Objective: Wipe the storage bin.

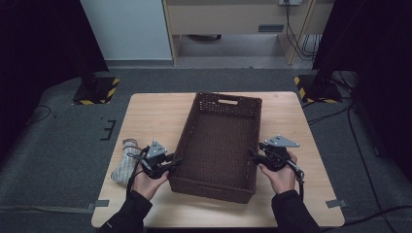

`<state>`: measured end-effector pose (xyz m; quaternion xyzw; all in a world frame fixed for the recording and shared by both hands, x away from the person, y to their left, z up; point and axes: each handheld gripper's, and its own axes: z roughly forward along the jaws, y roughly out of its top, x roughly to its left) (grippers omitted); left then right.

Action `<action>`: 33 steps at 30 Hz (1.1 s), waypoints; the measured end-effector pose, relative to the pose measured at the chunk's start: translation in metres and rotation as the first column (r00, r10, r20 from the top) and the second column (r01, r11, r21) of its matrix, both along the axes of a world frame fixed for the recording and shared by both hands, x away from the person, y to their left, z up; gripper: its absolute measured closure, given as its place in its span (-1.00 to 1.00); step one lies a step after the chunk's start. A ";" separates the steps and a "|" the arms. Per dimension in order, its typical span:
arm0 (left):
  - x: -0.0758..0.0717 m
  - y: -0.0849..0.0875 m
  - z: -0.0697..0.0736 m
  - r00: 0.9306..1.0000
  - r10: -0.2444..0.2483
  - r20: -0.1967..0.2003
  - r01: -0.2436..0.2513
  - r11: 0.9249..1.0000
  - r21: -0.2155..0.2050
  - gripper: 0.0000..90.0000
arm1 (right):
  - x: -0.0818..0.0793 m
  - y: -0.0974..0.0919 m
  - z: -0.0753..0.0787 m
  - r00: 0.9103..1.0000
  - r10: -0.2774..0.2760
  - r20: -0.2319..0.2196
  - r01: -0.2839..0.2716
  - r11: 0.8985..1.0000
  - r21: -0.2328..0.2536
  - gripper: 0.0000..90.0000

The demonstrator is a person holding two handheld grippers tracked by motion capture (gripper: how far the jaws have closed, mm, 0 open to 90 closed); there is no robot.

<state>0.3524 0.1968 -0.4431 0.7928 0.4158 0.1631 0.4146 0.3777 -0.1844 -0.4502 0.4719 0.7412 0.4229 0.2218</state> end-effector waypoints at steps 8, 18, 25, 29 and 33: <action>0.014 0.004 0.004 0.998 0.060 0.029 -0.059 0.998 -0.015 0.14 | 0.009 0.005 -0.003 1.000 0.031 0.004 -0.031 0.999 -0.009 0.23; 0.006 -0.007 -0.007 0.999 0.036 -0.007 -0.036 0.999 -0.018 0.29 | 0.017 0.004 -0.005 0.998 0.053 0.017 -0.053 0.999 0.012 0.24; -0.003 -0.019 -0.009 1.000 0.025 -0.002 -0.025 1.000 0.000 0.22 | 0.019 0.001 -0.004 0.998 0.057 -0.023 -0.057 0.998 -0.021 0.20; -0.004 -0.021 -0.009 1.000 0.022 -0.006 -0.022 1.000 -0.001 0.20 | 0.020 0.000 -0.006 0.998 0.060 -0.036 -0.062 0.997 -0.044 0.25; -0.003 -0.018 -0.007 1.000 0.018 0.010 -0.018 1.000 -0.004 0.10 | 0.019 -0.001 -0.008 0.998 0.058 -0.027 -0.059 0.998 -0.027 0.26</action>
